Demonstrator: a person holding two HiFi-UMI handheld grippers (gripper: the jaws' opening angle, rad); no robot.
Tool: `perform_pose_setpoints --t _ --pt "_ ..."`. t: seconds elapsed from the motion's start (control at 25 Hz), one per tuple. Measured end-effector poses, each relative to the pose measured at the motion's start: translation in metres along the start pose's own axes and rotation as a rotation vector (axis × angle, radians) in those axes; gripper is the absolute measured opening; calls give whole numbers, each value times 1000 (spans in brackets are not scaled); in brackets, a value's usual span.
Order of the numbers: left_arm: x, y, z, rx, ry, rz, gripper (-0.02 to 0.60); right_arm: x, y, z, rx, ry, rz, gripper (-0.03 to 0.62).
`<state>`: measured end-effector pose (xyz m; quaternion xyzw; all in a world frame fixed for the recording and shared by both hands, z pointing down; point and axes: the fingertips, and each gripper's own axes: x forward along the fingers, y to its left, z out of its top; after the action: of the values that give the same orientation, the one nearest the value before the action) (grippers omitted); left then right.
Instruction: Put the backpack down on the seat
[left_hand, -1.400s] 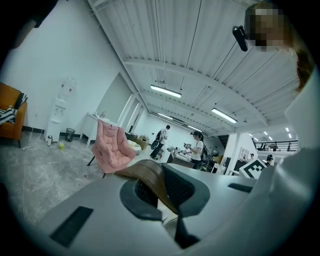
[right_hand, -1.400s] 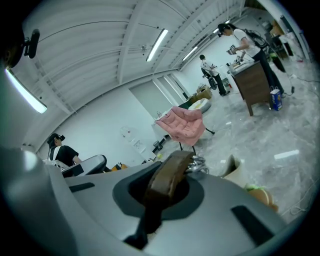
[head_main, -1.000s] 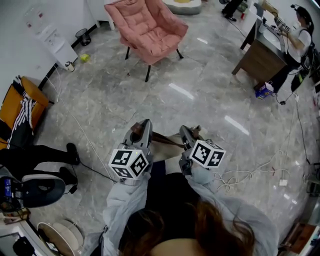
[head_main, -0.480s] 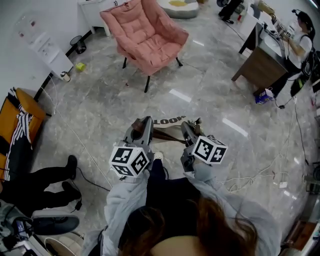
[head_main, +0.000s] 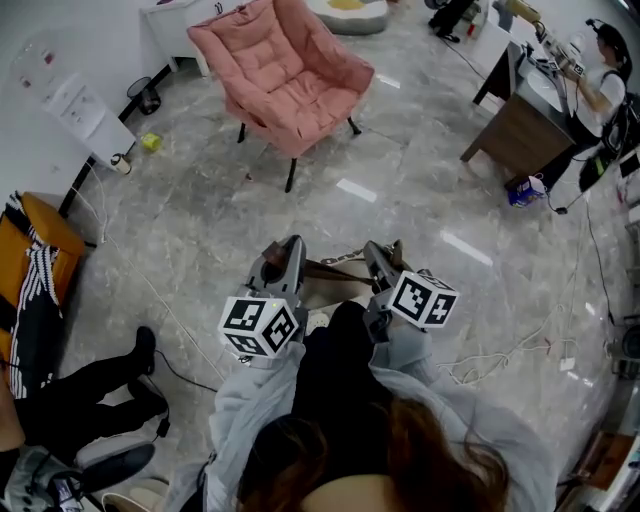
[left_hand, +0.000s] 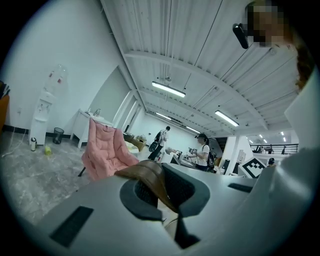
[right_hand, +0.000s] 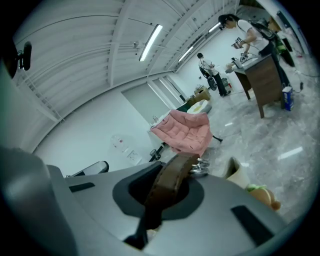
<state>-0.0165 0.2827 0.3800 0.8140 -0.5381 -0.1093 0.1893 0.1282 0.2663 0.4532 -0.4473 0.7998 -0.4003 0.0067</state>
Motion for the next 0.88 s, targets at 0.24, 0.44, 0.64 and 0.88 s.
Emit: perform_pose_setpoints --t 0.24,0.44,0.64,0.88 --pt "16 10 -4 -6 23 0 14 12 -8 3 17 -2 -4 8" --pt "46 25 -9 -16 50 15 14 38 -25 12 60 18 3 8" --pt "93 46 2 -2 53 36 14 82 -40 37 77 49 27 8" --pt "153 75 15 -19 58 64 14 135 -53 81 59 81 33 8"
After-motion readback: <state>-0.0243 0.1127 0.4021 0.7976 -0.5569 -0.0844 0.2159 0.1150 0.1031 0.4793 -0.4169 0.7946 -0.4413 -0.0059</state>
